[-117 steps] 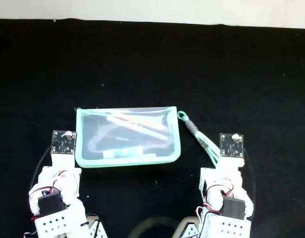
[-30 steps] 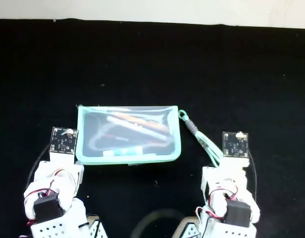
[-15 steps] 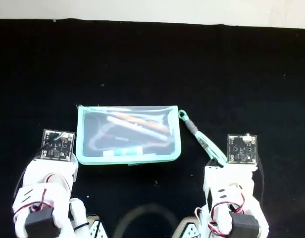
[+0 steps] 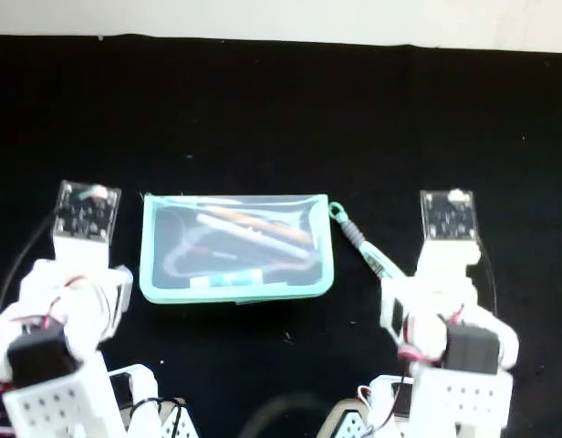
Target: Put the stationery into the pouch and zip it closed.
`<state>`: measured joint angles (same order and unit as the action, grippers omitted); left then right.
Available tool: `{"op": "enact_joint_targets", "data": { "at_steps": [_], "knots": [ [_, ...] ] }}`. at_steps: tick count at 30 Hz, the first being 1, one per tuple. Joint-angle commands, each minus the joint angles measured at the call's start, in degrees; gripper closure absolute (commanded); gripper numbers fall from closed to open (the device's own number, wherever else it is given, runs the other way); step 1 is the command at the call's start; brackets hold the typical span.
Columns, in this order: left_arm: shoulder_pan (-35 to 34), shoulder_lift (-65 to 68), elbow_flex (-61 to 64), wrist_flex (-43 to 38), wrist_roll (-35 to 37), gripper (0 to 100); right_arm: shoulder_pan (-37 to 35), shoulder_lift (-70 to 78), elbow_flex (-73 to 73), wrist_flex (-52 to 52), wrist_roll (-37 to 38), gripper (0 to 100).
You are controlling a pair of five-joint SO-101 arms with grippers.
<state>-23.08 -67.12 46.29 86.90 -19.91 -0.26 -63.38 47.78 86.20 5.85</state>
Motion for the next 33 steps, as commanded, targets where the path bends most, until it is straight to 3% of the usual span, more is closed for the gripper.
{"op": "enact_joint_targets", "data": {
  "at_steps": [1,6,18,27,33],
  "knots": [
    [1.0,6.9,-4.8,-0.3,-0.3,81,-0.3,8.6,-4.3,-2.1,0.4,87.5],
    [1.0,13.5,-5.8,-0.3,-0.3,81,-0.3,15.7,-4.0,-10.2,0.7,87.5],
    [1.0,18.8,-5.8,-1.1,-0.1,81,-0.2,31.2,-4.0,-18.6,1.2,87.5],
    [1.0,23.2,-5.6,-1.1,0.0,82,0.1,42.5,-4.2,-24.5,12.2,87.5],
    [1.0,23.6,-5.6,-1.1,0.9,82,4.5,45.3,-4.0,-27.6,17.1,87.5]
  ]
}}
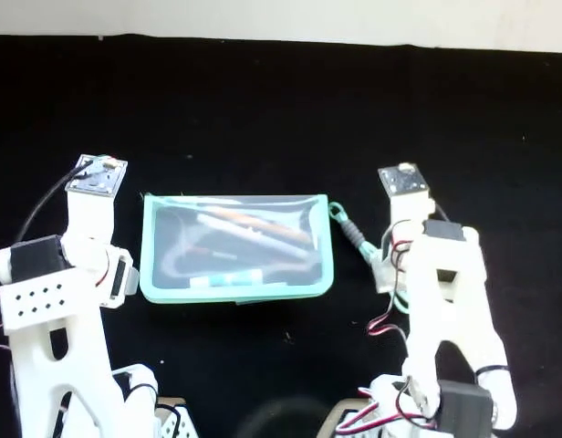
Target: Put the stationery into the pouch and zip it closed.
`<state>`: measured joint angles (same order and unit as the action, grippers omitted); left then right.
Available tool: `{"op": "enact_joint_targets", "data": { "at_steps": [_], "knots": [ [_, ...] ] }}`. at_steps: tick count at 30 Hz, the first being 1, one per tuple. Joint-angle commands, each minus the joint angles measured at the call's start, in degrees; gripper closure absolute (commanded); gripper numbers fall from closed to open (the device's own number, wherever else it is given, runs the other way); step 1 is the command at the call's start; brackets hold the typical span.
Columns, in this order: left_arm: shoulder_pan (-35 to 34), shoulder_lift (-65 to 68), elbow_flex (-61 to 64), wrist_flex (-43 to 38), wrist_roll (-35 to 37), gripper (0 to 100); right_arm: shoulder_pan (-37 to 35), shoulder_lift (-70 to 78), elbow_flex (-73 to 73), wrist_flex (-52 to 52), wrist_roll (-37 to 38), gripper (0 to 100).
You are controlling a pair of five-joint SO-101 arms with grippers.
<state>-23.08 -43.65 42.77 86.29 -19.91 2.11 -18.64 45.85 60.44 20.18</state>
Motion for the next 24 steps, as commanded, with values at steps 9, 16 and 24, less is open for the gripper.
{"op": "enact_joint_targets", "data": {
  "at_steps": [9,16,24],
  "knots": [
    [1.0,0.1,-2.1,-0.8,3.2,82,3.3,6.5,-2.1,-1.9,4.4,87.5],
    [1.0,0.1,-2.1,-0.9,3.2,82,2.9,3.9,-2.0,-1.8,4.5,87.5],
    [1.0,0.1,-2.1,-1.0,3.2,82,-0.6,3.9,0.0,0.4,4.5,87.5]
  ]
}}
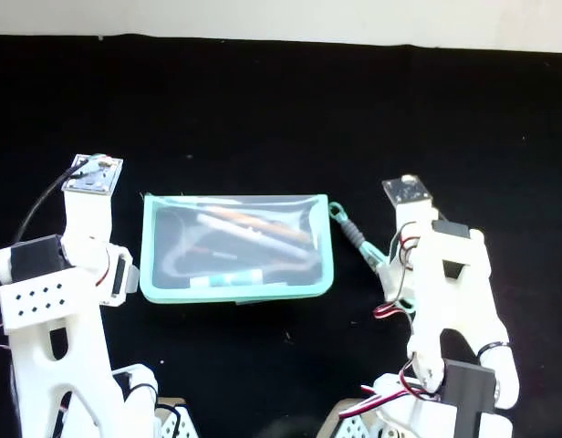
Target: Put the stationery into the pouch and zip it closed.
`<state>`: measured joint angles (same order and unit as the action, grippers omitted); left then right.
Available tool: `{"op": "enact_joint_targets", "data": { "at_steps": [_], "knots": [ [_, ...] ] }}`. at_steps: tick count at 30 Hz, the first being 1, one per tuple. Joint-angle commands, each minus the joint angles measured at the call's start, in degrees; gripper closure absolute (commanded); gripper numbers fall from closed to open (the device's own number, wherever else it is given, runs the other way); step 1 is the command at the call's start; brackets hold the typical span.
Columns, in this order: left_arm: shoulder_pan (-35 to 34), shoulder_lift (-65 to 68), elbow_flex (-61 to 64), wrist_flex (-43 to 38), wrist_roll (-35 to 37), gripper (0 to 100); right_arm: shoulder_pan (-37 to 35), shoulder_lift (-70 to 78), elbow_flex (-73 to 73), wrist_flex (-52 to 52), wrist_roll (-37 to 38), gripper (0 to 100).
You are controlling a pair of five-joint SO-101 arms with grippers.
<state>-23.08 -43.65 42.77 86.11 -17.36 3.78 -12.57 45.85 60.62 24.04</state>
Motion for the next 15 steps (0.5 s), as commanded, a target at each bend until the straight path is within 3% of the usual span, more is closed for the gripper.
{"op": "enact_joint_targets", "data": {
  "at_steps": [1,7,15],
  "knots": [
    [1.0,0.1,-2.1,-0.8,0.6,82,-3.5,-2.2,1.1,-0.5,0.5,87.5],
    [1.0,0.1,-2.1,-0.8,0.6,82,-5.4,-2.2,7.0,-7.7,0.3,87.5],
    [1.0,0.1,-2.1,-0.8,0.6,82,-5.1,-2.1,7.9,-8.5,0.4,88.0]
  ]
}}
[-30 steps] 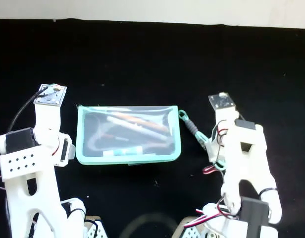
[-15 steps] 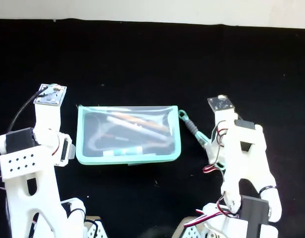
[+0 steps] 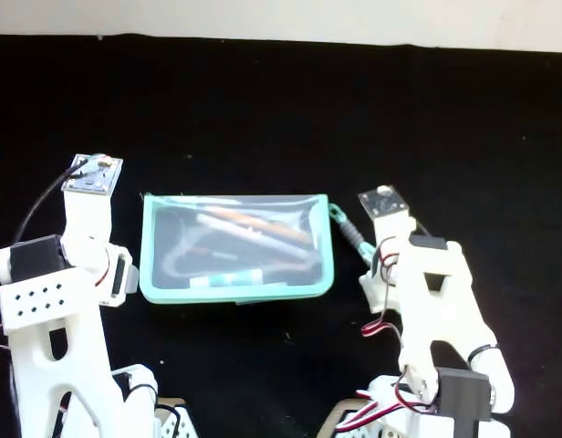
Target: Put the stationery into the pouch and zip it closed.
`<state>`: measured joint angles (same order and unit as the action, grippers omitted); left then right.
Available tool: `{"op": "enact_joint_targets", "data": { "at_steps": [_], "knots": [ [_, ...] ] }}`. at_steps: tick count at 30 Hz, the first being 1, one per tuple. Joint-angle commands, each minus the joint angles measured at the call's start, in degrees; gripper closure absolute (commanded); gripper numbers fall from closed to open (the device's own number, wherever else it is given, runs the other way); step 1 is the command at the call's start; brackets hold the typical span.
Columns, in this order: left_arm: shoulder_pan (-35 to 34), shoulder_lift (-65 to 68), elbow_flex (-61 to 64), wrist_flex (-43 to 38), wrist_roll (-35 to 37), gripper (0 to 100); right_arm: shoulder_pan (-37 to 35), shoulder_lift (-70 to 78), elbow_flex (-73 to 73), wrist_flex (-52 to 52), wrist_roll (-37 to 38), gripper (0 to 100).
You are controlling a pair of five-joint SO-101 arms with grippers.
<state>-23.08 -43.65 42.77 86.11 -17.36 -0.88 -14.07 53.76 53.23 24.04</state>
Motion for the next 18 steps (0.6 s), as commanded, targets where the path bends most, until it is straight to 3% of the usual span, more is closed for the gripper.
{"op": "enact_joint_targets", "data": {
  "at_steps": [1,5,14,18],
  "knots": [
    [1.0,0.1,-2.1,-0.8,0.6,82,-0.5,-0.6,0.0,-1.1,0.4,88.5],
    [1.0,0.1,-2.1,-0.7,0.7,82,-0.5,-0.6,-0.5,-1.1,0.4,99.7],
    [1.0,0.1,-2.1,-0.7,0.7,82,-0.5,-1.3,-1.9,-0.5,0.0,99.1],
    [1.0,-0.2,-2.2,-0.7,0.7,82,-0.5,-1.3,-10.2,6.8,-4.8,99.1]
  ]
}}
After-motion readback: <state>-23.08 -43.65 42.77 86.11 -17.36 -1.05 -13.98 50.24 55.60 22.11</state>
